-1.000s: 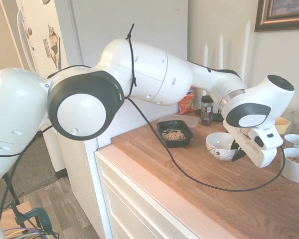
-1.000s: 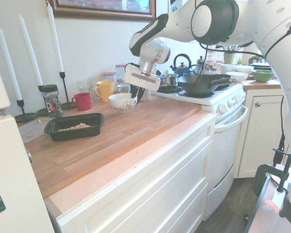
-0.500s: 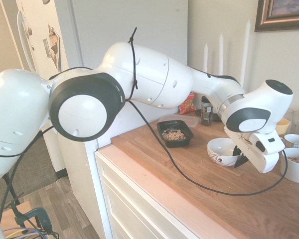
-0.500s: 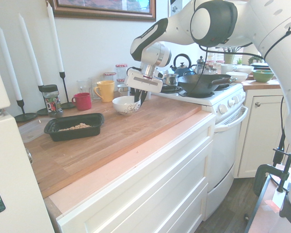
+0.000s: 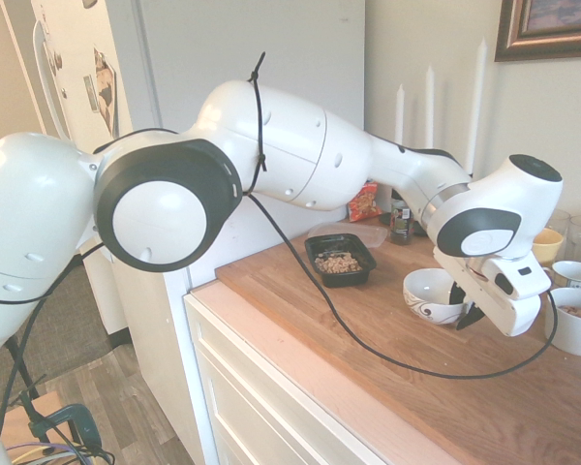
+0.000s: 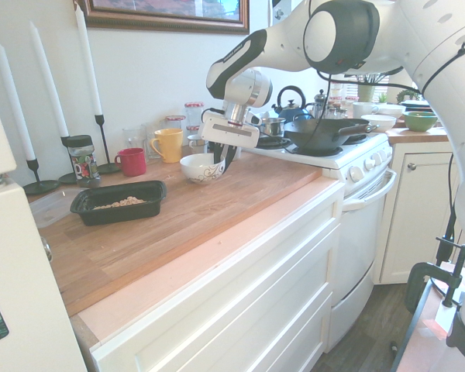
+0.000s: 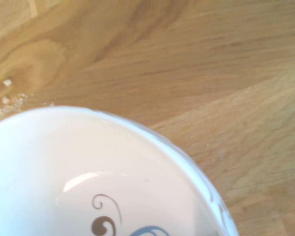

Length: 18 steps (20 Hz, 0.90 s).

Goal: Pour the cereal into the box

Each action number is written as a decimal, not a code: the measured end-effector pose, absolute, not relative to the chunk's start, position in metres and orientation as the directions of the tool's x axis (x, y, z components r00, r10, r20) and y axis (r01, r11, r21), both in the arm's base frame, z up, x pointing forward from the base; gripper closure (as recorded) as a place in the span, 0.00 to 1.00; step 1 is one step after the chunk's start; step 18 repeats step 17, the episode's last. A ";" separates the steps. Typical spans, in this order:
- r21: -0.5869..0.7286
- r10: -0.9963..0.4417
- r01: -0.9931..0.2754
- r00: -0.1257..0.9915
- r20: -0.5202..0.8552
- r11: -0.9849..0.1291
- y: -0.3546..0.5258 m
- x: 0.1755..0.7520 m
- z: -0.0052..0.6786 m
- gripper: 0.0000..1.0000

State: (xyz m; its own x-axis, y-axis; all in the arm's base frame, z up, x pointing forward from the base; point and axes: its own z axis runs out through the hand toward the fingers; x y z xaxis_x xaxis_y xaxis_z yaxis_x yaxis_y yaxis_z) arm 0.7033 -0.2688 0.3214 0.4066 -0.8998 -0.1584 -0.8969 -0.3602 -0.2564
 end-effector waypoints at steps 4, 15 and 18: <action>-0.233 -0.900 -0.894 0.418 -0.126 -0.382 -0.268 0.702 0.326 0.00; -0.128 -0.877 -0.868 0.468 0.110 -0.480 -0.220 0.705 0.418 0.00; -0.094 -0.872 -0.872 0.465 0.150 -0.481 -0.213 0.703 0.428 0.00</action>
